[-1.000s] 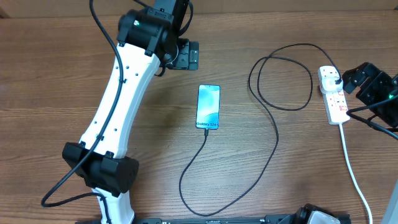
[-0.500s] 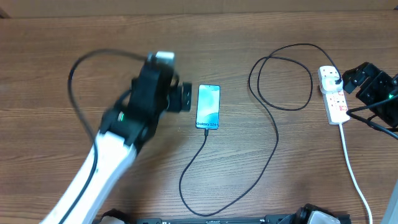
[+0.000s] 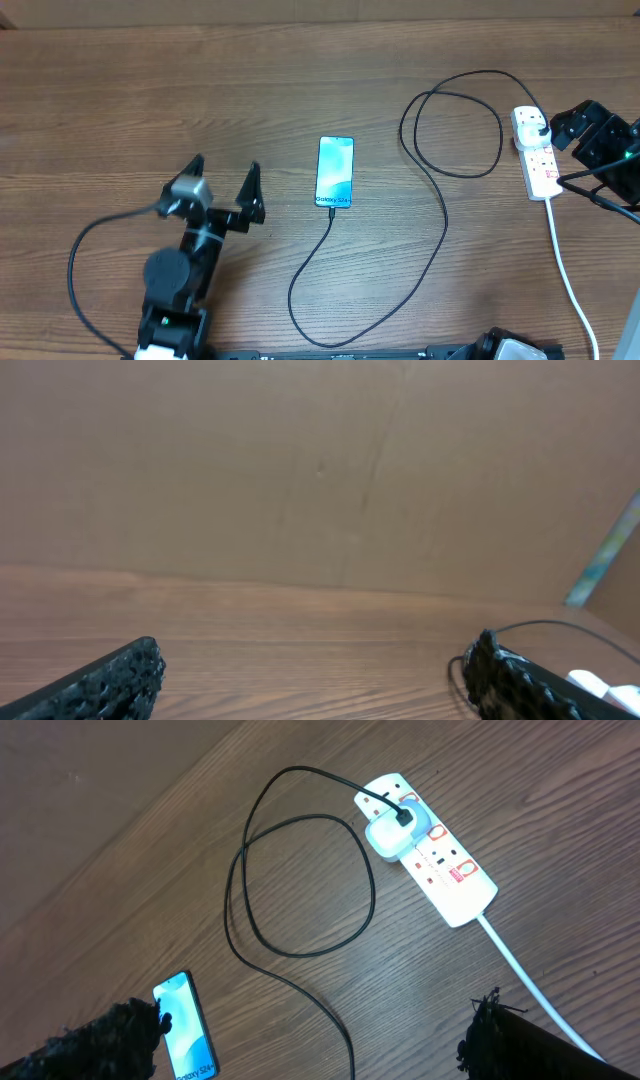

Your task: Plug charger to phone and switch on socket

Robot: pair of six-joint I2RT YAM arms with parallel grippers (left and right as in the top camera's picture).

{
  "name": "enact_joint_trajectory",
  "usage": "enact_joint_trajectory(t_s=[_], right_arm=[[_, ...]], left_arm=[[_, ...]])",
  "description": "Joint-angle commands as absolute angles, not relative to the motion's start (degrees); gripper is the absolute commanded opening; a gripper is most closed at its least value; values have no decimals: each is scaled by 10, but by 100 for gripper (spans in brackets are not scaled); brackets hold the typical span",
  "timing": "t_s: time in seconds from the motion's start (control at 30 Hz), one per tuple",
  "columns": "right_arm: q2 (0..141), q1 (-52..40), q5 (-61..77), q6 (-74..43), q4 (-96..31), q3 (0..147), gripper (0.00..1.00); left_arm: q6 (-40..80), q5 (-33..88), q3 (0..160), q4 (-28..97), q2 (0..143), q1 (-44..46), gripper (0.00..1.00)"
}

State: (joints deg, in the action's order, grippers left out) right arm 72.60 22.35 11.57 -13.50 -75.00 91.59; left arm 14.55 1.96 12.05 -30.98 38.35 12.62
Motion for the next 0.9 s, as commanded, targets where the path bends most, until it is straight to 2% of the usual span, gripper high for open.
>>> enact_joint_trajectory(t_s=[0.0,0.17,0.4,0.67,0.87], right_arm=[[724,221,112,-137,-748,927,100],[724,221,111,-137,-748,927,100],[724,221,111,-137,-748,927,100],[724,221,112,-137,-748,927,100],[724,221,111,-137,-748,927,100]], left_arm=[[97,70,77,-315,322,89,100],[88,104,16,-308,237,32,100],[87,112,3,-126,145,-24,100],[76,62,3,41,77,-41,100],[20,44,3,44,41,-42,100]])
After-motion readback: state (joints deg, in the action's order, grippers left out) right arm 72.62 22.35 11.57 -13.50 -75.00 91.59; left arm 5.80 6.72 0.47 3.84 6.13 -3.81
